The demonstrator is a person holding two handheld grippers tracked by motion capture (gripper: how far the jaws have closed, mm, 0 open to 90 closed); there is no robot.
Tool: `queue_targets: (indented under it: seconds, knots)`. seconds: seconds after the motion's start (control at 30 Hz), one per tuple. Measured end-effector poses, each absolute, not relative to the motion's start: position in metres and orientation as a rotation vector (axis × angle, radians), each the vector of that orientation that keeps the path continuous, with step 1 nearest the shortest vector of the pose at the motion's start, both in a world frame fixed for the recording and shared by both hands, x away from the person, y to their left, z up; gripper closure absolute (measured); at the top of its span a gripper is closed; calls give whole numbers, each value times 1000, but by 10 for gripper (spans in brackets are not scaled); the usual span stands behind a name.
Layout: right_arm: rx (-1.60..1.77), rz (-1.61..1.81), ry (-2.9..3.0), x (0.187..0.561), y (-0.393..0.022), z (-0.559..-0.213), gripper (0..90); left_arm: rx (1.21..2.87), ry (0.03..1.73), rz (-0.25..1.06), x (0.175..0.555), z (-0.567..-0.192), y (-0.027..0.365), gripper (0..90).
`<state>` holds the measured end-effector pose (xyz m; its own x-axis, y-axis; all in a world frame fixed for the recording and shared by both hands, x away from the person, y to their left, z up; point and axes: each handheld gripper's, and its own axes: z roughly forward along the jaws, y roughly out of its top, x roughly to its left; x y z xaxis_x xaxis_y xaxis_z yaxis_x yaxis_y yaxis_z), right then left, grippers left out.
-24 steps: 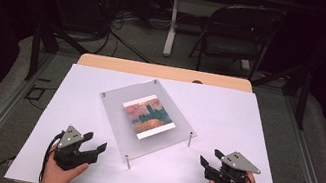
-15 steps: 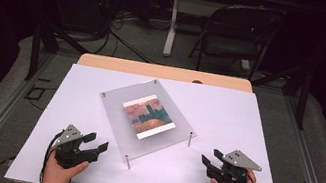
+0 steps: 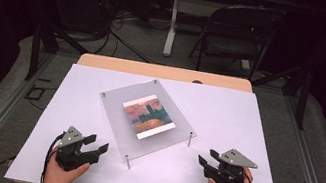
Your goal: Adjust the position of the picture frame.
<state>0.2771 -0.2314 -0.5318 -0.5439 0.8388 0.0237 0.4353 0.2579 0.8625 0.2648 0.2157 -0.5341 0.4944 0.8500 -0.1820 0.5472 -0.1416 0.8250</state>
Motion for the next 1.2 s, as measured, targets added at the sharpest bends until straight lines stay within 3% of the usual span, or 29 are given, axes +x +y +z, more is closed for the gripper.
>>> queue_targets:
  seconds: [0.7, 1.2]
  knots:
    - [1155, 1241, 2145, 296, -224, -537, 586, 1895, 1149, 299, 250, -537, 198, 501]
    - [1167, 1246, 2187, 311, -220, -544, 584, 1980, 1070, 244, 242, -542, 176, 589]
